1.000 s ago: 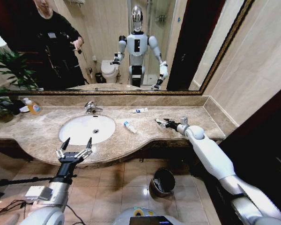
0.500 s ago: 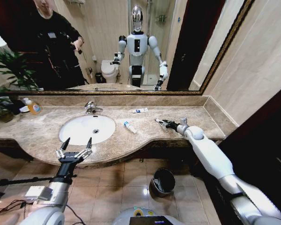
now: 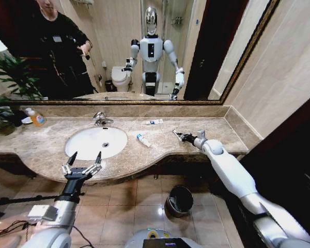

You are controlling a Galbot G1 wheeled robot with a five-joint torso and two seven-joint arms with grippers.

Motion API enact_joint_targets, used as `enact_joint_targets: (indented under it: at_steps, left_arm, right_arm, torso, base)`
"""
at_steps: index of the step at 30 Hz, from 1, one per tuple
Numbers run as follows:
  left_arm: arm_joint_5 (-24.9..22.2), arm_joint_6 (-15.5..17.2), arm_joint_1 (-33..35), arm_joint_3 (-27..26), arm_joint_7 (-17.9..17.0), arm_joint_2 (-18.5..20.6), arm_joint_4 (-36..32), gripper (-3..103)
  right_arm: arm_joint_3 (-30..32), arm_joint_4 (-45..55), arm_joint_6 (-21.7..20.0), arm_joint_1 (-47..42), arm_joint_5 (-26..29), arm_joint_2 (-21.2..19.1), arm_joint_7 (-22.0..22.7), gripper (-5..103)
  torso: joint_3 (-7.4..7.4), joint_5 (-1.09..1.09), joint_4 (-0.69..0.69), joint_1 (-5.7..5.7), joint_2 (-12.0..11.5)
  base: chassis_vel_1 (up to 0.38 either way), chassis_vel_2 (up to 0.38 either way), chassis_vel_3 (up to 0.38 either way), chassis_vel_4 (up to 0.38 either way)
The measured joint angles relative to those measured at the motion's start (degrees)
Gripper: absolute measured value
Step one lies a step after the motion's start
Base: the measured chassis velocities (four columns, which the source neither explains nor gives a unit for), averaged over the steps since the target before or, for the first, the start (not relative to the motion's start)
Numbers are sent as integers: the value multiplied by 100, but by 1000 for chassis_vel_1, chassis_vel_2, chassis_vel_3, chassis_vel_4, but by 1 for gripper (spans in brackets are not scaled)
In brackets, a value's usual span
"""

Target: Pick up the trash from the sink and place it in the trash bin.

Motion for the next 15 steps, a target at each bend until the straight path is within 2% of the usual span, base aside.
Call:
enact_joint_targets:
  at_steps: [5, 8, 9, 11, 15]
  left_arm:
    - [0, 0, 0, 0, 0, 0, 0, 100]
    - [0, 0, 0, 0, 1, 0, 0, 100]
    - [0, 0, 0, 0, 1, 0, 0, 100]
    - [0, 0, 0, 0, 0, 1, 0, 100]
    - [0, 0, 0, 0, -1, 0, 0, 100]
  right_arm:
    - [325, 569, 18, -341, 43, 6, 250, 0]
    - [623, 1357, 58, -1003, 99, -84, 533, 0]
    - [623, 1357, 58, -1003, 99, -84, 533, 0]
    - [850, 1919, 126, -1634, 93, -137, 789, 0]
    - [1142, 2456, 168, -2261, 43, -125, 984, 0]
  torso:
    - [0, -1, 0, 0, 0]
    - [-1, -1, 0, -1, 0]
    - [-1, -1, 0, -1, 0]
    - [-1, 3, -1, -1, 0]
    - [-1, -1, -1, -1, 0]
  base:
    - [0, 0, 0, 0]
    - [0, 0, 0, 0]
    - [0, 0, 0, 0]
    - [0, 0, 0, 0]
    - [0, 0, 0, 0]
